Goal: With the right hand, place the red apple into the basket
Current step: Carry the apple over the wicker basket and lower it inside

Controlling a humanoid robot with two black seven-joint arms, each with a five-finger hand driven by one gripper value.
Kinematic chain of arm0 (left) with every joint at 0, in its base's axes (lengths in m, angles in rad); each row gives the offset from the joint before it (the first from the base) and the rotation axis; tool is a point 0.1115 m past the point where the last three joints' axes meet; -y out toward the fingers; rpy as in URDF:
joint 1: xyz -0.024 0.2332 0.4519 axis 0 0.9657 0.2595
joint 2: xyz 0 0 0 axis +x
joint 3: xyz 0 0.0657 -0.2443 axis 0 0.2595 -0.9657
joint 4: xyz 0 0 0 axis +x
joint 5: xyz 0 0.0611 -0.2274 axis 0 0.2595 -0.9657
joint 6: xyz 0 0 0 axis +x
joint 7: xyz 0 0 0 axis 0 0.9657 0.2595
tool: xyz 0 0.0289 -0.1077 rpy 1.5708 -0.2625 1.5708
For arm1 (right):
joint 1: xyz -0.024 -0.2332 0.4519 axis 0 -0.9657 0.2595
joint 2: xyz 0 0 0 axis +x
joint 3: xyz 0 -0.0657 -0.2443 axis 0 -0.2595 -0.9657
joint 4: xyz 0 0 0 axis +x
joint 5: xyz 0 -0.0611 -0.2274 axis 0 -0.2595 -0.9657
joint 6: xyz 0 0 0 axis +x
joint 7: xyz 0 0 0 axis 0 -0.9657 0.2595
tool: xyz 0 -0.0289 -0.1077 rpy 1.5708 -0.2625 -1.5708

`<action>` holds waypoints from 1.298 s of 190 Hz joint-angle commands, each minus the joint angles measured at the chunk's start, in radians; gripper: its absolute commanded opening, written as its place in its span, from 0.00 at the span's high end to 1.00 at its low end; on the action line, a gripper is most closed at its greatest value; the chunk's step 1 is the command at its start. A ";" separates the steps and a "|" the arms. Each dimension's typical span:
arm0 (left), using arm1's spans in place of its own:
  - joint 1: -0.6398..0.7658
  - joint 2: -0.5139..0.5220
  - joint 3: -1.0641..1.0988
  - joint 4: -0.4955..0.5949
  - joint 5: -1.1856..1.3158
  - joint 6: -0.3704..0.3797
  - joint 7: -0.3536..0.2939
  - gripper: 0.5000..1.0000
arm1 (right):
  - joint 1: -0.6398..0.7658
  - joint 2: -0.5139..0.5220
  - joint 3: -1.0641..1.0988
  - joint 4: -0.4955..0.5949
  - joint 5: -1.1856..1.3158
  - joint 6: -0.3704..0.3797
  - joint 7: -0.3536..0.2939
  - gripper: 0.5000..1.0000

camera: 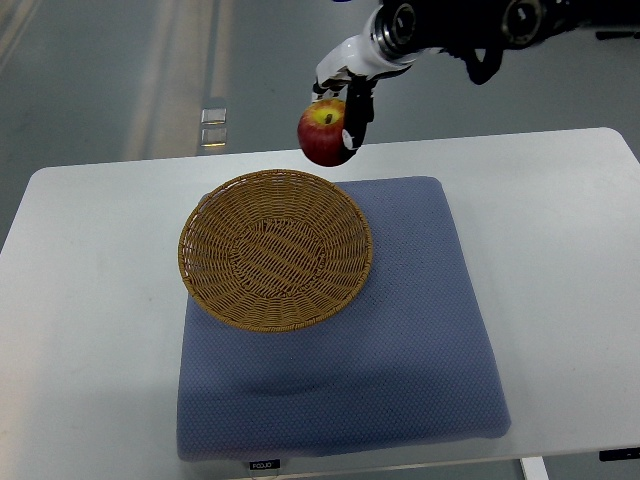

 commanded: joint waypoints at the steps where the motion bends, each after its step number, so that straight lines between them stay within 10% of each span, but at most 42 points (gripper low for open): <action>1: 0.000 0.000 0.000 0.000 0.000 -0.003 -0.001 0.00 | -0.048 0.011 0.034 -0.063 0.001 -0.006 0.001 0.75; 54: 0.000 0.000 0.000 0.000 0.000 -0.003 0.001 0.00 | -0.182 0.011 0.138 -0.134 -0.015 -0.049 0.013 0.75; 116: 0.000 0.000 -0.002 0.000 0.000 -0.003 0.001 0.00 | -0.312 0.011 0.264 -0.129 -0.099 -0.095 0.188 0.75; 246: 0.004 0.000 -0.003 0.001 0.000 -0.001 0.001 0.00 | -0.541 0.011 0.279 -0.120 -0.285 -0.187 0.225 0.74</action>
